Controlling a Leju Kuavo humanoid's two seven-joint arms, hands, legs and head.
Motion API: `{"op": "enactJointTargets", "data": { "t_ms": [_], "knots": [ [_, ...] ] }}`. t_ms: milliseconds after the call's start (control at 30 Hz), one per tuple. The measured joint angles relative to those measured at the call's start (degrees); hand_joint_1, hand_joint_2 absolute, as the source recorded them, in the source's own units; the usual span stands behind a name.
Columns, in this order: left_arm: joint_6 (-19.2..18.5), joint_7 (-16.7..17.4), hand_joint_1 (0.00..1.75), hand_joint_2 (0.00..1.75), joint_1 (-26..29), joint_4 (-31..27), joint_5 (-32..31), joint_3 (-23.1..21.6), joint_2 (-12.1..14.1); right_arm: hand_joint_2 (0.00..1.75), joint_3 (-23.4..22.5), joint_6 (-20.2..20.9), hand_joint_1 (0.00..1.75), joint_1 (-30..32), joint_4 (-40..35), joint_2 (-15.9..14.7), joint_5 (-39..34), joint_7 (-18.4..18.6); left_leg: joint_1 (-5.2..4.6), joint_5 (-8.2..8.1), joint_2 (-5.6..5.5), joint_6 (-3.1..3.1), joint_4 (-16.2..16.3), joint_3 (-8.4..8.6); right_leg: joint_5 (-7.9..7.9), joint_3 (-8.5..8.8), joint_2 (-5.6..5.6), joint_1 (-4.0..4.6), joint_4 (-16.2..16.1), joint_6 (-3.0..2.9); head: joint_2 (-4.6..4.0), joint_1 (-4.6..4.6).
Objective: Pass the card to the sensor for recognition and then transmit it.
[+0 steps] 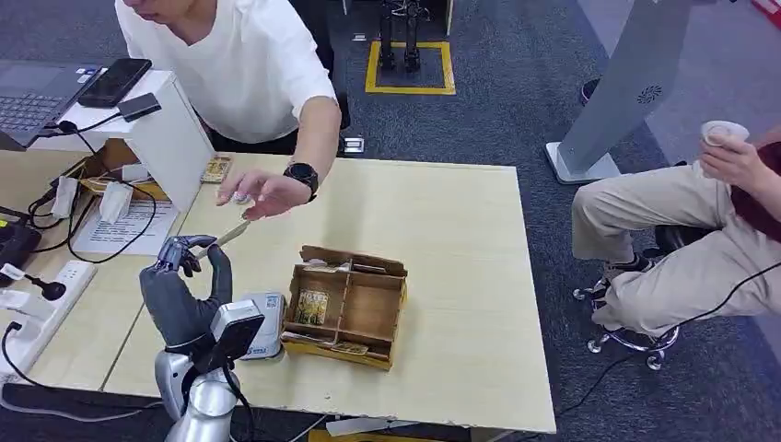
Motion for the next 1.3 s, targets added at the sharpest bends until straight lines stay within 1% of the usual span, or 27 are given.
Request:
{"op": "enactJointTargets", "data": {
  "t_ms": [400,533,700,800,900,967,1067,1167,1200,1300],
  "knots": [
    [0.0,-0.3,1.75,1.75,0.0,0.0,0.7,0.0,0.0,1.75,0.5,0.0,0.00,0.0,0.0,-0.4,-0.7,0.2,0.00,0.00,0.00,0.00,0.0,0.00,0.00,0.00,0.00,0.00,0.0,0.00,0.00,0.00],
    [0.0,1.0,1.75,1.75,0.0,0.0,-0.5,0.0,0.0,1.75,0.4,0.0,0.00,0.0,0.0,-0.4,-0.7,0.2,0.00,0.00,0.00,0.00,0.0,0.00,0.00,0.00,0.00,0.00,0.0,0.00,0.02,0.00],
    [0.0,1.4,1.75,1.75,0.3,-0.1,-2.1,1.4,0.0,1.75,0.4,0.0,0.00,0.2,0.0,-0.4,-0.5,-0.2,0.00,0.00,0.00,0.00,0.0,0.00,0.00,0.00,0.00,0.00,0.0,0.00,0.00,0.00],
    [0.0,2.4,1.75,1.75,0.5,-0.3,-7.3,2.7,0.0,1.75,0.5,0.0,0.00,0.1,0.0,-0.3,-0.4,-0.2,0.00,0.00,0.00,0.00,0.0,0.00,0.00,0.01,0.00,0.00,0.0,0.00,0.00,0.00],
    [0.0,5.3,1.75,1.75,0.8,-0.3,-16.6,4.2,0.0,1.75,0.6,0.0,0.00,0.1,0.0,-0.3,0.0,0.2,0.00,0.00,0.00,0.00,0.0,-0.01,0.00,0.02,0.00,0.00,0.0,0.00,0.00,0.00],
    [0.0,7.8,1.75,1.75,1.0,-0.2,-24.1,5.2,0.0,1.75,1.0,0.0,0.00,0.0,0.0,-0.3,0.5,0.4,0.00,0.00,-0.01,0.00,0.0,-0.01,0.00,0.02,-0.01,0.00,0.0,0.00,0.02,0.00],
    [0.0,11.6,1.75,1.75,1.2,0.9,-30.8,6.4,0.0,1.75,1.5,0.0,0.00,-0.2,0.0,-0.3,0.9,0.9,0.00,0.00,-0.01,0.00,0.0,-0.01,0.00,0.02,-0.01,0.00,0.0,0.00,0.00,0.00],
    [0.0,15.1,1.75,1.75,1.2,2.5,-35.1,7.3,0.0,1.75,1.8,0.0,0.00,-0.4,0.0,-0.3,1.0,1.3,0.00,0.00,-0.03,0.00,0.0,-0.01,0.00,0.02,-0.03,0.00,0.0,0.00,0.00,0.00],
    [0.0,16.2,1.75,1.75,1.2,3.3,-35.8,7.4,0.1,1.75,1.8,0.0,0.00,-0.5,0.0,-0.3,1.0,1.4,0.00,0.00,-0.04,0.00,0.0,-0.02,0.00,0.02,-0.04,0.00,0.0,0.00,0.02,0.00],
    [0.0,18.3,1.75,1.75,1.3,4.9,-36.6,7.8,0.1,1.75,1.9,0.0,0.00,-0.6,0.0,-0.3,1.1,1.4,0.00,0.00,-0.04,0.00,0.0,-0.02,0.00,0.02,-0.04,0.00,0.0,0.00,0.02,0.00]
  ]
}}
